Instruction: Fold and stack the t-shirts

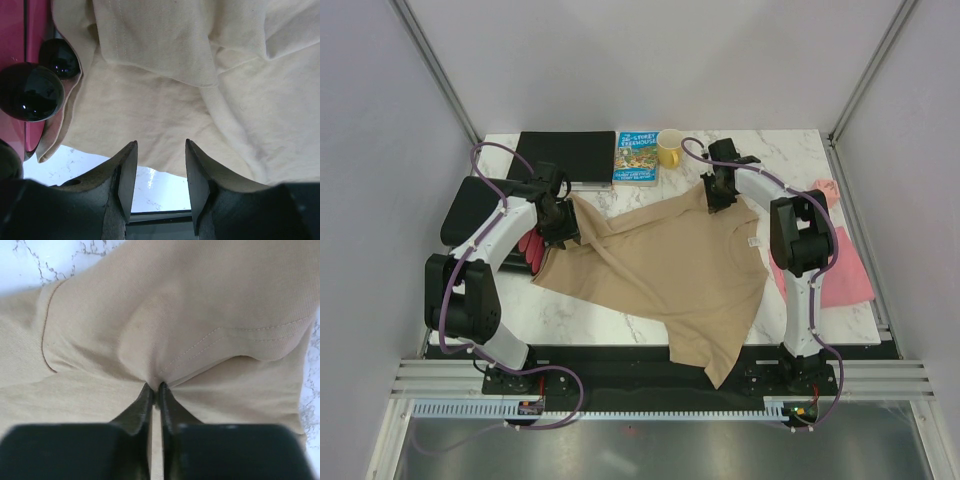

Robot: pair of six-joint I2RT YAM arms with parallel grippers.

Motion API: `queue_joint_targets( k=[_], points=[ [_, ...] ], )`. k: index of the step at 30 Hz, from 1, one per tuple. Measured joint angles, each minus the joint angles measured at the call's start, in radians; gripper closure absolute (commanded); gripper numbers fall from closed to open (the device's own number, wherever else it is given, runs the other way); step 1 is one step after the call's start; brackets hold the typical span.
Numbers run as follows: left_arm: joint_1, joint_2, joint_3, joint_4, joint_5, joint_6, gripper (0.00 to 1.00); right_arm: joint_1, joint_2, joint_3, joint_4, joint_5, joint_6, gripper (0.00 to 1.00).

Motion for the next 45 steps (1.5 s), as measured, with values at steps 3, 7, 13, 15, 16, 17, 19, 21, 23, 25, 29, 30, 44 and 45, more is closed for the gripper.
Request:
queue_joint_targets(
  k=[3,7,13,15,16,17,19,21,23,25,29,30,44,45],
  points=[
    [0.0,0.0,0.0,0.0,0.0,0.0,0.5,0.0,-0.001,0.0,0.0,0.004,0.0,0.93],
    [0.0,0.0,-0.001,0.0,0.0,0.0,0.5,0.0,-0.003,0.0,-0.002,0.008,0.003,0.83],
    [0.0,0.0,-0.001,0.0,0.003,0.0,0.5,0.001,-0.018,-0.003,-0.016,0.028,0.002,1.0],
    [0.0,0.0,-0.001,0.0,0.003,0.0,0.5,0.001,-0.026,-0.003,-0.019,0.032,0.004,1.0],
    [0.0,0.0,-0.001,0.0,0.003,0.0,0.5,0.001,-0.031,-0.003,-0.021,0.034,0.004,1.0],
    [0.0,0.0,-0.001,0.0,0.004,0.0,0.5,0.001,-0.035,-0.003,-0.022,0.035,0.004,1.0],
    [0.0,0.0,-0.001,0.0,0.004,0.0,0.5,0.001,-0.042,-0.003,-0.023,0.035,0.004,0.99],
    [0.0,0.0,-0.001,0.0,0.004,0.0,0.5,0.001,-0.045,-0.003,-0.025,0.035,0.004,0.96],
    [0.0,0.0,-0.001,0.0,0.004,0.0,0.5,0.001,-0.045,-0.003,-0.026,0.036,0.004,0.94],
    [0.0,0.0,-0.001,0.0,0.004,0.0,0.5,0.001,-0.045,-0.002,-0.028,0.037,0.004,0.94],
    [0.0,0.0,-0.002,0.001,0.004,0.0,0.5,0.001,-0.045,0.005,-0.039,0.038,0.005,0.91],
    [0.0,0.0,-0.003,0.001,0.005,0.0,0.5,0.001,-0.045,0.008,-0.041,0.038,0.006,0.93],
    [0.0,0.0,-0.013,0.005,0.022,0.0,0.5,0.001,-0.046,0.032,-0.057,0.038,0.01,0.85],
    [0.0,0.0,-0.014,0.005,0.023,0.0,0.5,0.001,-0.046,0.034,-0.06,0.038,0.011,0.84]
  ],
)
